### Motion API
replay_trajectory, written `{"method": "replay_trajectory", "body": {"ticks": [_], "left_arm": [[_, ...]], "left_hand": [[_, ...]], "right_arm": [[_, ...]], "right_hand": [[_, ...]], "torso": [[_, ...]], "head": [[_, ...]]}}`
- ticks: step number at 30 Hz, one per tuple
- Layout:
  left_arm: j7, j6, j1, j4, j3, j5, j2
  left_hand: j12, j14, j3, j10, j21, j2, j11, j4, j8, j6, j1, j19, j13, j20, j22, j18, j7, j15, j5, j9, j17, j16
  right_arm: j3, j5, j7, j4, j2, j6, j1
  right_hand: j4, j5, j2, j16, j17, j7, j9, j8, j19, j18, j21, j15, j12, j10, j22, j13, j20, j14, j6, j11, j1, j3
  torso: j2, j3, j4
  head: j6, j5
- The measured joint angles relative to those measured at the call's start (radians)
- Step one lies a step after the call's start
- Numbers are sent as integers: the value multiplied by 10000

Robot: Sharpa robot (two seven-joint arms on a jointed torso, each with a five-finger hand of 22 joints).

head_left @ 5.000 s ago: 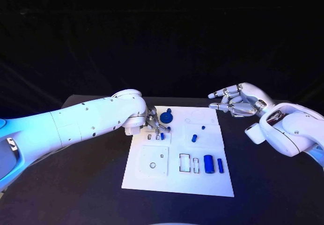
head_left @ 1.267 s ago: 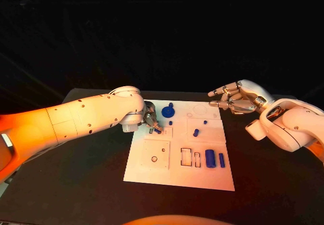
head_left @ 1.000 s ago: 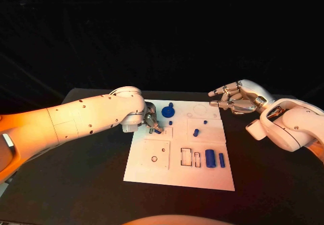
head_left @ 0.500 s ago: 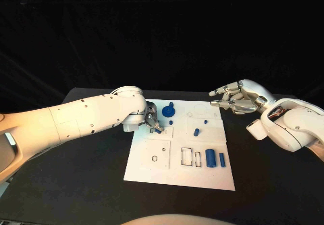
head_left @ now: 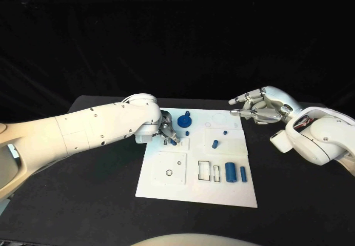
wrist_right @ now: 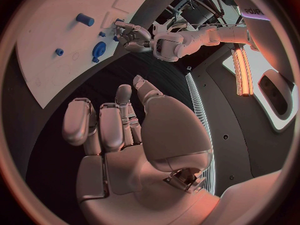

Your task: Assemble the parts on the task board

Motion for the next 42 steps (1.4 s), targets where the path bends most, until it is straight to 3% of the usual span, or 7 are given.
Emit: {"method": "replay_trajectory", "body": {"ticks": [14, 16, 25, 38, 42], "left_arm": [[-27, 44, -13, -95, -16, -34, 91], [-27, 54, -12, -110, -15, -37, 101], [-31, 85, -14, -215, -15, -45, 153], [-34, 88, -17, -127, -8, -50, 78], [-38, 81, -29, 31, 40, -50, -70]], "left_hand": [[117, 35, -986, 174, 88, -38, -33, 265, 1, 300, -672, 36, 75, -36, 0, 0, -92, -34, -20, -19, 8, 0], [118, 35, -1184, 174, 88, 9, -33, 318, -52, 353, -755, 36, 76, -36, 0, 0, -107, -35, -20, -23, 7, 0], [118, -2, -2089, 174, 126, 68, -33, 610, -94, 440, -1013, 0, 84, -71, 0, -2, -90, -70, -20, -40, 6, 0], [118, -2, -3986, 208, 126, -81, -67, 1030, -212, 476, -1162, 0, 46, -71, 0, -2, -127, -70, -60, -40, 5, 0], [118, -2, -4554, 208, 126, 110, -67, 1156, -233, 511, -949, 0, 45, -71, 0, -2, -164, -70, -60, -39, 4, 0]], "right_arm": [[0, 4, 3, 4, -1, 14, 0], [0, 7, 5, 4, 0, 17, 0], [0, 18, 12, 18, -1, 22, 0], [0, 26, 17, 25, -8, 30, 0], [0, 28, 19, 21, -9, 35, 0]], "right_hand": [[37, 0, 0, -100, -89, -1, 0, 0, -73, 0, -110, 0, -90, -27, -118, -79, 0, 0, 0, 4, 0, -83], [58, 0, 0, -100, -104, -2, -9, 0, -73, 145, -110, 0, -90, -76, -141, -96, 0, 0, -2, 3, 0, -112], [85, 0, 44, -155, -162, -1, -9, 0, -145, 155, -157, 0, -130, -88, -225, -148, 0, 0, -2, 15, -44, -140], [154, 0, 41, -271, -268, -3, -20, 0, -217, 154, -267, 0, -250, -194, -345, -269, -1, 0, -3, 52, -41, -209], [154, 0, 41, -271, -268, -3, -20, 0, -217, 154, -267, 0, -250, -193, -345, -269, -1, 0, -3, 52, -41, -209]], "torso": [[-2, 4, 8], [-3, 3, 10], [-7, 0, 10], [-6, -15, 11], [-6, -19, 12]], "head": [[-16, -20], [-18, -17], [-33, -14], [-28, -20], [-24, -25]]}}
